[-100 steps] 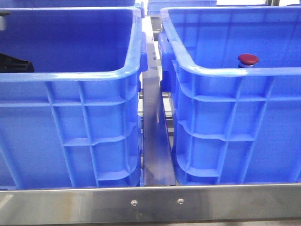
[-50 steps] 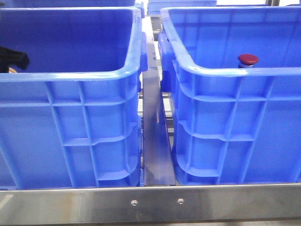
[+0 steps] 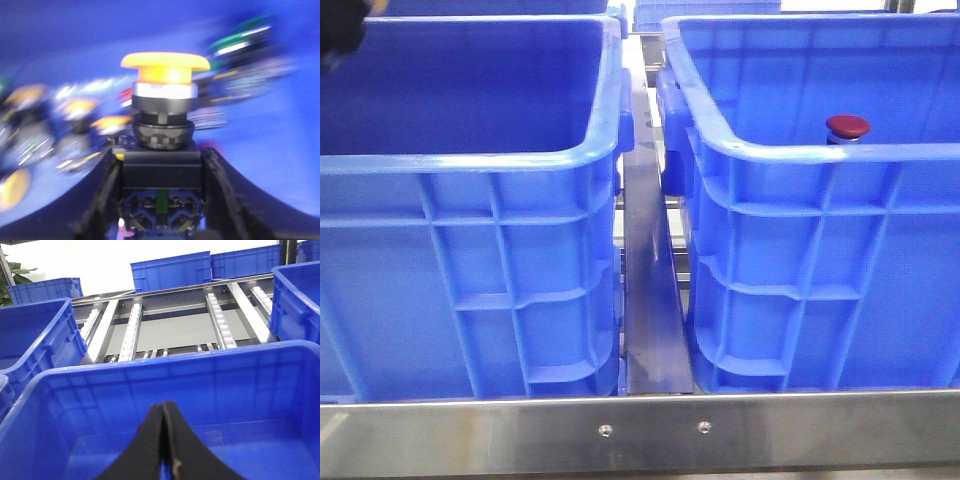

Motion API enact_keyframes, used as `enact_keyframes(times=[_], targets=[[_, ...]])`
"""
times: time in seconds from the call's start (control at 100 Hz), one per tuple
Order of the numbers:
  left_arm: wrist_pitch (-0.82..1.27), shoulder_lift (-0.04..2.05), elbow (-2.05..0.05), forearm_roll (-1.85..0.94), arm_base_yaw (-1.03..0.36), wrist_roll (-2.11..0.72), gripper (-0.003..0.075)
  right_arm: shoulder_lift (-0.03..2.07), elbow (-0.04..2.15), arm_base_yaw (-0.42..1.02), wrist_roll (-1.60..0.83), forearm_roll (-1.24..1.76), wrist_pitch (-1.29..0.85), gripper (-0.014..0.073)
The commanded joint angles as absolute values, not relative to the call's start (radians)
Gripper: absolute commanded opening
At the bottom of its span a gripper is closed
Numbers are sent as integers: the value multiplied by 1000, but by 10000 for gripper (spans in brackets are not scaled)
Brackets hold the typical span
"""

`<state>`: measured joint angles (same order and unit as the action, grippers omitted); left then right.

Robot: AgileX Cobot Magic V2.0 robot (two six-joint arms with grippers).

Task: Pick red and yellow buttons and place in box
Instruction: 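Grasp the yellow-capped button with the left gripper and lift it, then grasp the yellow cap with the right gripper from the left gripper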

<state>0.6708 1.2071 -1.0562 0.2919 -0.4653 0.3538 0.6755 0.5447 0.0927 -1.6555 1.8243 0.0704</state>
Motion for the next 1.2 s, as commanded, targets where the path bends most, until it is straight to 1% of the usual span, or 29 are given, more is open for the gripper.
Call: enact_keyframes(times=[0.0, 0.17, 0.33, 0.38, 0.43, 0.5, 0.52, 0.55, 0.57, 0.62, 0.64, 0.69, 0.74, 0.79, 0.88, 0.98, 1.19], targets=[[603, 1138, -1090, 303, -557, 342, -19, 671, 573, 87, -1665, 1822, 35, -104], [573, 1103, -1090, 303, -738, 334, -19, 671, 573, 87, -1665, 1822, 31, -104], [551, 1101, -1090, 348, -875, 334, -19, 671, 573, 87, -1665, 1822, 19, -99], [547, 1101, -1090, 368, -908, 334, -19, 671, 573, 87, -1665, 1822, 13, -81], [545, 1101, -1090, 385, -939, 334, -19, 671, 573, 87, -1665, 1822, 0, -41], [545, 1101, -1090, 396, -960, 334, -19, 671, 573, 87, -1665, 1823, -28, 52], [545, 1101, -1090, 396, -963, 334, -19, 671, 573, 87, -1665, 1823, -34, 91], [545, 1101, -1090, 396, -967, 334, -19, 671, 573, 87, -1665, 1823, -51, 162], [545, 1101, -1090, 396, -967, 334, -19, 671, 573, 87, -1665, 1823, -63, 194], [545, 1101, -1090, 396, -967, 334, -19, 671, 573, 87, -1665, 1824, -92, 327], [545, 1101, -1090, 396, -967, 334, -19, 671, 573, 87, -1665, 1827, -104, 361], [545, 1101, -1090, 396, -967, 334, -19, 671, 573, 87, -1665, 1843, -138, 483], [545, 1101, -1090, 396, -967, 334, -19, 671, 573, 87, -1665, 1866, -176, 561], [545, 1101, -1090, 396, -967, 334, -19, 671, 573, 87, -1663, 1891, -226, 605], [545, 1101, -1090, 396, -967, 334, -19, 671, 573, 87, -1618, 1924, -336, 608], [545, 1101, -1090, 396, -967, 334, -19, 685, 573, 87, -1473, 1923, -455, 607], [547, 1101, -1090, 394, -967, 334, -19, 817, 578, 87, -1218, 1923, -768, 607]])
